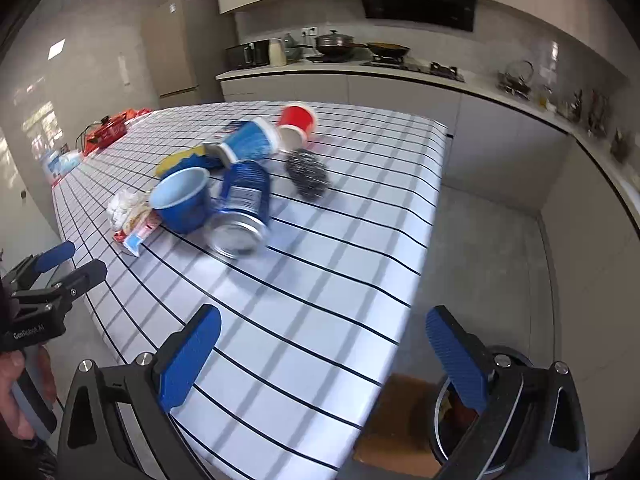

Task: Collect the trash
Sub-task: 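Move both tools back over the table toward the remaining trash, then grasp the Pepsi can with the right tool while the left tool grasps the white tissue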

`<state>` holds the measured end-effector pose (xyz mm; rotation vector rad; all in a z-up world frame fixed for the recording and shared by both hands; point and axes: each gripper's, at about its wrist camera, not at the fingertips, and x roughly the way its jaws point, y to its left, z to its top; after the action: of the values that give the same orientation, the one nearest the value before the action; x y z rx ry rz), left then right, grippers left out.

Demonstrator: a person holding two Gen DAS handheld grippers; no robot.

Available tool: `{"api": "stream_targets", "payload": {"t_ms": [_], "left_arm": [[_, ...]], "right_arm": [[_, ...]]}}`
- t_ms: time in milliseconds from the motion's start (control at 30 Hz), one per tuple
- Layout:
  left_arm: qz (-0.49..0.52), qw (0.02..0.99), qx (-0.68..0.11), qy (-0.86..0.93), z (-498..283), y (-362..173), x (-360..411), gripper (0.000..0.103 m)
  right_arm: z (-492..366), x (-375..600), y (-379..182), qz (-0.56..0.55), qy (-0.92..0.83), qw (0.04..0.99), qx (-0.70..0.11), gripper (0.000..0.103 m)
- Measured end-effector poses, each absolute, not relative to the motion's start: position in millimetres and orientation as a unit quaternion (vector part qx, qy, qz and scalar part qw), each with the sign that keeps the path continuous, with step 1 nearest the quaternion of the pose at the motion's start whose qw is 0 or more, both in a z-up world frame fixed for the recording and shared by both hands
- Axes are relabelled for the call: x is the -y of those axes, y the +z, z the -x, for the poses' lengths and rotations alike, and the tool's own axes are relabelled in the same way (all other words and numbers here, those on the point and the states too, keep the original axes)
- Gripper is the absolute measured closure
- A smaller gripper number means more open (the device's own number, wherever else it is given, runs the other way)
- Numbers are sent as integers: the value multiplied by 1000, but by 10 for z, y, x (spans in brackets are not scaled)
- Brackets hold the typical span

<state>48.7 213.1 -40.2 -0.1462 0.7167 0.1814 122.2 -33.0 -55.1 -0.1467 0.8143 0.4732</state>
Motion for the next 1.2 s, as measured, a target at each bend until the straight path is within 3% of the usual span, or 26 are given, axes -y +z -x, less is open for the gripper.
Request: {"api": "stream_targets", "payload": {"t_ms": [333, 467, 967, 1200], "left_arm": [[91, 926, -349, 112, -481, -529, -2854, 7], [107, 921, -357, 111, -573, -608, -3133, 21], [148, 904, -396, 67, -1235, -941, -3611, 46], [150, 903, -400, 50, -1428, -985, -3672, 62]], "right_arm": [[-1280, -318, -520, 87, 232, 892, -379, 0], [-1349, -490, -555, 93, 228, 892, -380, 0], [-1907, -942, -858, 102, 201, 886, -405, 1], [-2153, -1044, -1002, 101, 197, 880, -421, 9]]}}
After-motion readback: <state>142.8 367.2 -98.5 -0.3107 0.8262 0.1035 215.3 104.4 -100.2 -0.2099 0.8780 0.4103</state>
